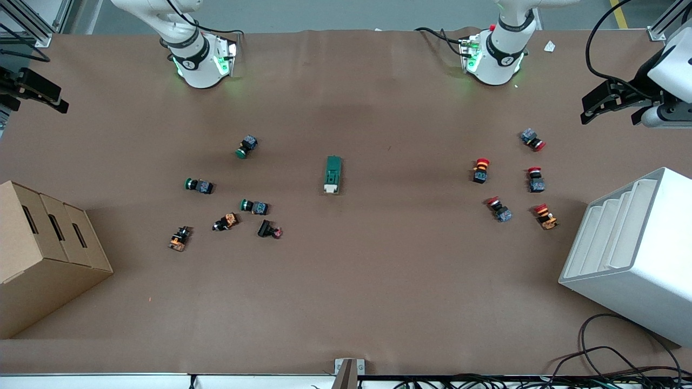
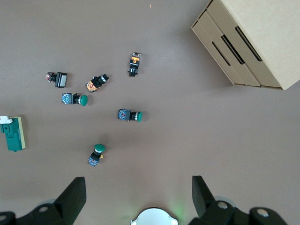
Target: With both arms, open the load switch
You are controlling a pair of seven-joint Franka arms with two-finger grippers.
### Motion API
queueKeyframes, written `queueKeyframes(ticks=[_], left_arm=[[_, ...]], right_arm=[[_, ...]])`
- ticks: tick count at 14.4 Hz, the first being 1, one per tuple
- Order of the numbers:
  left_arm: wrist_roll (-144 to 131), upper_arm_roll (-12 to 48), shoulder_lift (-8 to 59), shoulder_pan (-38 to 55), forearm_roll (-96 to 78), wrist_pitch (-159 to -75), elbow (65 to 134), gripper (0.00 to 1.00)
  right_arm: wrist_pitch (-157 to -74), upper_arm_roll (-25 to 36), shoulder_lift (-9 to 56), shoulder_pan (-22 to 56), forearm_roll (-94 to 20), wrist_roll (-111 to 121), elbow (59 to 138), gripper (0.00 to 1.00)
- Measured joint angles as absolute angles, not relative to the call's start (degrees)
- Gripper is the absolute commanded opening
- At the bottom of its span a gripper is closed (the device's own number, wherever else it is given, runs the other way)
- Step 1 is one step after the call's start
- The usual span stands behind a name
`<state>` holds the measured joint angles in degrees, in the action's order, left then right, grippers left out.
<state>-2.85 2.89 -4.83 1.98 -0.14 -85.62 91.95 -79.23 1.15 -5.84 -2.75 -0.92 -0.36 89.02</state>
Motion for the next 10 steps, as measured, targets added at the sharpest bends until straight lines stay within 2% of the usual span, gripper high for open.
queueKeyframes(ticks=[7, 10], left_arm=[[-2.84, 3.21, -4.33, 2.46, -0.19, -85.76, 90.32, 1.0], [-3.17, 4.19, -2.25, 4.87, -1.98, -88.59, 90.27, 1.0]], right_arm=[[-79.22, 1.14, -5.84, -2.74, -0.92, -0.33, 89.02, 1.0], [-79.22, 1.13, -5.84, -2.74, -0.92, -0.33, 89.02, 1.0]])
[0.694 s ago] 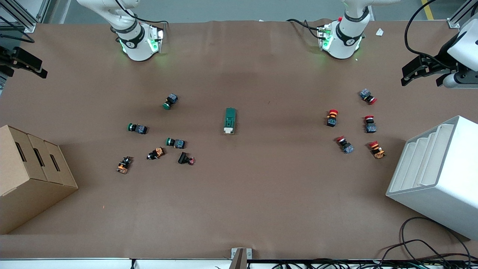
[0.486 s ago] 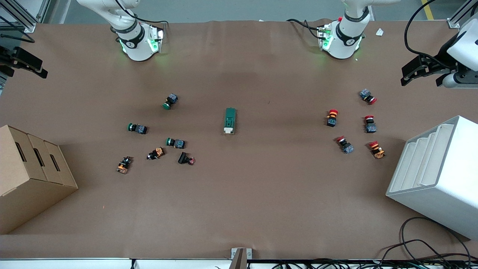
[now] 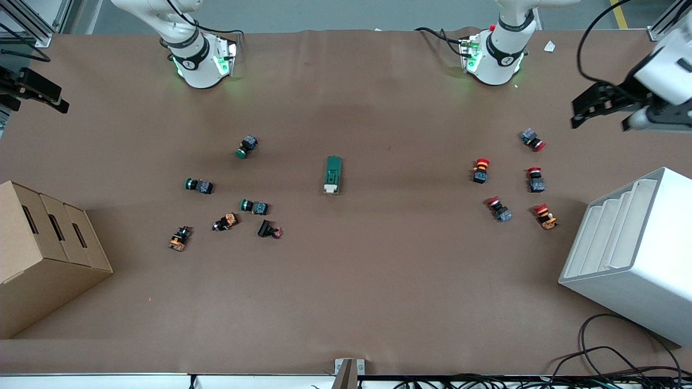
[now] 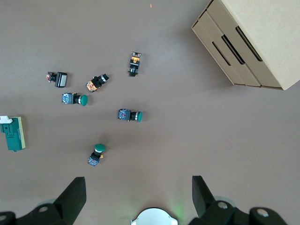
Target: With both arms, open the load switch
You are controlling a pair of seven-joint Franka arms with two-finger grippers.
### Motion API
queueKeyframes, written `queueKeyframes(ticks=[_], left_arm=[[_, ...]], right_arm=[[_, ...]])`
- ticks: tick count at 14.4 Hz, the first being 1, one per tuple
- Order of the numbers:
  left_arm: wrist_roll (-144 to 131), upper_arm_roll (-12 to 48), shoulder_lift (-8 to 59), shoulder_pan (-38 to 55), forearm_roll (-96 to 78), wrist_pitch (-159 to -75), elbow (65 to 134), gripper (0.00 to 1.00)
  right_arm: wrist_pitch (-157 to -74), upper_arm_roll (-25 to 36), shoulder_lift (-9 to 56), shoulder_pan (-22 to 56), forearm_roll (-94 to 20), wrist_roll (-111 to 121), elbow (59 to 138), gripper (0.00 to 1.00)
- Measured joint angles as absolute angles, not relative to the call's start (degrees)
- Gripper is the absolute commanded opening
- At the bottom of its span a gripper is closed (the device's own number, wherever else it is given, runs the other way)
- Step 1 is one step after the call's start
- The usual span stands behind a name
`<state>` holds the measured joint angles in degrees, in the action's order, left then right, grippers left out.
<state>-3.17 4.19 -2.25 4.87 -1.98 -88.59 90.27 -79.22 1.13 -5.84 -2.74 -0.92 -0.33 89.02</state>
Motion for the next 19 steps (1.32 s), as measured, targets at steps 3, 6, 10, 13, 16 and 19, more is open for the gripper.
queueKeyframes(ticks=[3, 6, 10, 13, 16, 19], left_arm=[[-11.32, 8.58, 0.04, 8.79, -2.18, -94.58, 92.35, 1.0], [-24.54, 16.16, 1.77, 10.9, -2.18, -102.62, 96.9, 1.0], [-42.41, 25.52, 5.61, 14.07, 1.89, -113.36, 102.53, 1.0], [-55.3, 26.95, 10.09, 21.95, 9.14, -121.24, 106.03, 1.0], [-73.05, 27.0, 17.41, 30.92, 24.04, -125.24, 107.16, 1.0], [-89.04, 27.03, 25.15, 37.51, 37.03, -127.97, 107.19, 0.99]], right_arm=[[-79.22, 1.11, -5.85, -2.72, -0.92, -0.32, 89.02, 1.0], [-79.22, 1.12, -5.85, -2.72, -0.91, -0.32, 89.02, 1.0], [-79.22, 1.1, -5.85, -2.7, -0.9, -0.3, 89.02, 1.0], [-79.22, 1.08, -5.85, -2.68, -0.9, -0.29, 89.02, 1.0], [-79.22, 1.04, -5.85, -2.63, -0.9, -0.29, 89.02, 1.0], [-79.22, 1.06, -5.9, -2.62, -0.89, -0.29, 89.0, 1.0]])
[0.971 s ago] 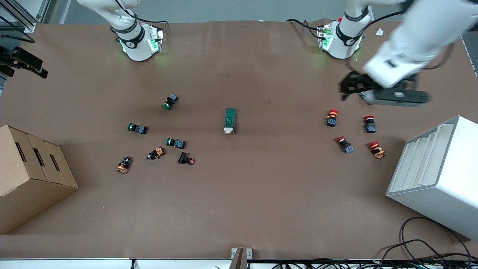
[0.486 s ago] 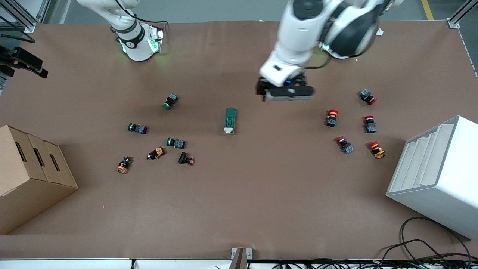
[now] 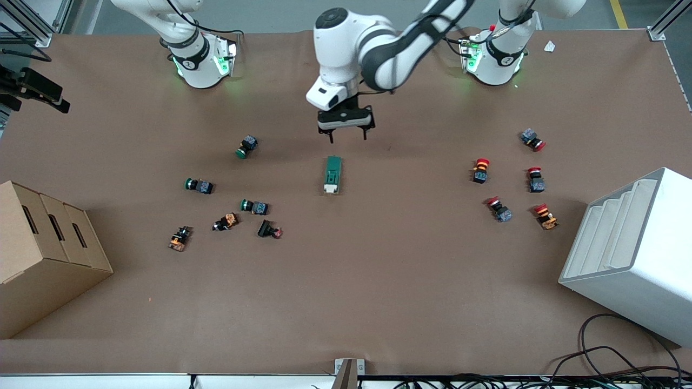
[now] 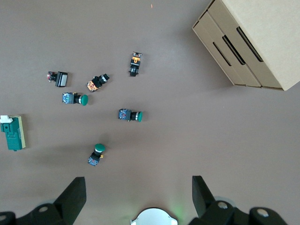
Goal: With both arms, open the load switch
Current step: 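Move the left gripper over the green load switch, then hold the left gripper above the switch while the right gripper reaches in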
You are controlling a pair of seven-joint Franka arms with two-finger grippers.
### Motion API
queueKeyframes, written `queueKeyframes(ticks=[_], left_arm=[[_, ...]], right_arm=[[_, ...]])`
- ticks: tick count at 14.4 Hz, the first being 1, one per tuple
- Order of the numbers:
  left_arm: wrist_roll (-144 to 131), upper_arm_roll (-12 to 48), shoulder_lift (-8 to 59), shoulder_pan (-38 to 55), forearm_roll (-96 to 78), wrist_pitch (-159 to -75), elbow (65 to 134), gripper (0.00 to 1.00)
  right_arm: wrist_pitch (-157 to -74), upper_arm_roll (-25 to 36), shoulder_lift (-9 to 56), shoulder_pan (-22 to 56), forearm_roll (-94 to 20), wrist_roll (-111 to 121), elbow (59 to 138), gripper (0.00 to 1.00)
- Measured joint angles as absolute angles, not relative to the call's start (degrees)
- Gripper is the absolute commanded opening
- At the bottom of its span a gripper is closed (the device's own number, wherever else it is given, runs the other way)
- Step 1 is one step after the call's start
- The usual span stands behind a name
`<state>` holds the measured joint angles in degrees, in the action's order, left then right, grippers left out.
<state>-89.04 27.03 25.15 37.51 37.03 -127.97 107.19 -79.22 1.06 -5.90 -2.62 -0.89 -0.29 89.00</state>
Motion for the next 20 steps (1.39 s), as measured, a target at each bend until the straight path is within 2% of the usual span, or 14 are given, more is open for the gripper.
queueKeyframes(ticks=[5, 9, 16, 20], left_arm=[[-110.34, 26.98, 33.51, 45.45, 57.54, -128.09, 107.44, 0.99], [-125.36, 26.91, 38.98, 47.64, 74.3, -126.52, 108.57, 0.99], [-134.31, 26.39, 41.33, 47.96, 89.5, -122.59, 108.98, 0.98], [-137.15, 25.97, 43.28, 47.9, 96.04, -121.1, 109.44, 0.97]], right_arm=[[-79.26, 1.08, -5.95, -2.62, -0.88, -0.29, 88.53, 1.0], [-79.27, 1.16, -5.96, -2.62, -0.86, -0.29, 88.08, 1.0], [-79.28, 1.41, -5.47, -2.64, -0.86, -0.32, 87.72, 1.0], [-79.51, 1.6, -2.56, -2.74, -0.84, -0.31, 88.05, 1.0]])
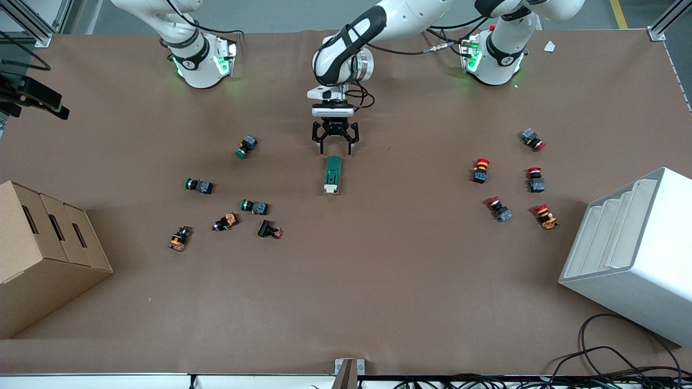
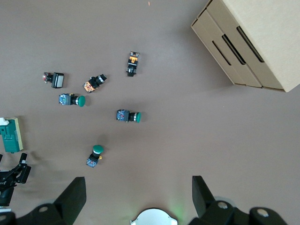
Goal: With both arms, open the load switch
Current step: 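Hold the left gripper above the switch while the right gripper reaches in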
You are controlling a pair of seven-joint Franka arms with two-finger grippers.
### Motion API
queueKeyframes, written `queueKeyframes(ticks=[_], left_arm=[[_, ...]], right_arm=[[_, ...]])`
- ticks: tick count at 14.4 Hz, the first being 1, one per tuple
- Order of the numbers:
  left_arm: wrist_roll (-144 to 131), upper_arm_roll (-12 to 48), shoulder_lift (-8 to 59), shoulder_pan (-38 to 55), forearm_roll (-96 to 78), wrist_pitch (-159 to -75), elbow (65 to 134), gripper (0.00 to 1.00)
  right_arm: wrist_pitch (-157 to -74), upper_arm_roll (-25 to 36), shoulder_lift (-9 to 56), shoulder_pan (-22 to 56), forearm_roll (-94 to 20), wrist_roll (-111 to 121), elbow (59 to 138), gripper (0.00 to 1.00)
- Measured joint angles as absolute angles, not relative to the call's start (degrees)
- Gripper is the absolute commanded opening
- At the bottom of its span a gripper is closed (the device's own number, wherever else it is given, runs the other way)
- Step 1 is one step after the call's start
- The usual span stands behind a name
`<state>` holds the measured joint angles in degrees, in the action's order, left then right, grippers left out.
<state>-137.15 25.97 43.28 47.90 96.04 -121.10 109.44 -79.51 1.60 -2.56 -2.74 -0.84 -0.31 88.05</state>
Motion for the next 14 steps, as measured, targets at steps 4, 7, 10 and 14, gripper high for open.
queueKeyframes(ticks=[4, 7, 10, 14], left_arm=[[-137.26, 25.94, 43.35, 47.82, 98.61, -120.96, 109.43, 0.98], [-137.26, 25.76, 43.55, 47.73, 100.54, -120.88, 109.62, 0.98], [-137.82, 24.63, 44.02, 47.75, 102.13, -120.83, 109.66, 0.98], [-141.13, 24.36, 45.34, 47.82, 104.65, -119.46, 109.75, 0.99]], right_arm=[[-80.65, 1.84, 2.27, -2.82, -0.75, -0.31, 88.17, 1.0], [-80.88, 1.92, 4.63, -2.96, -0.74, -0.84, 88.16, 1.0], [-80.98, 1.33, 5.25, -2.12, -1.19, -9.99, 88.16, 1.0], [-83.59, 0.86, 7.38, 5.19, -1.67, -28.53, 88.21, 1.0]])
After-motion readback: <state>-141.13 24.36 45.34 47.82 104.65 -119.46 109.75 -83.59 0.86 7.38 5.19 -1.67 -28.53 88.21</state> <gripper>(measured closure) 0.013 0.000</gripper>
